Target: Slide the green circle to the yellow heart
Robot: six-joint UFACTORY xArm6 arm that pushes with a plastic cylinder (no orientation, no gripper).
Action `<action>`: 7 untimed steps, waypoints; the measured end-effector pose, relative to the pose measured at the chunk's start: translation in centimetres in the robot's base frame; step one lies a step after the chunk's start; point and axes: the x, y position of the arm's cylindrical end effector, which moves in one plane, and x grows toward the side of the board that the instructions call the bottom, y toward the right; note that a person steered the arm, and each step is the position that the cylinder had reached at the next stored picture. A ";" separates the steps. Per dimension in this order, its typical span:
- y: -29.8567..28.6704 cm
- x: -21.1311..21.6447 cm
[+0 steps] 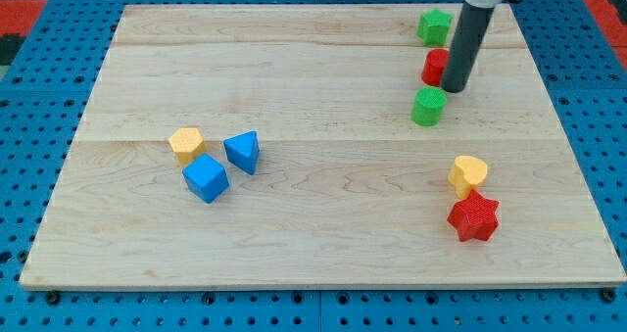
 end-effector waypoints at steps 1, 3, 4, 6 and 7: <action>-2.6 0.7; 0.7 4.0; 1.1 0.4; -1.2 1.6; -2.4 2.7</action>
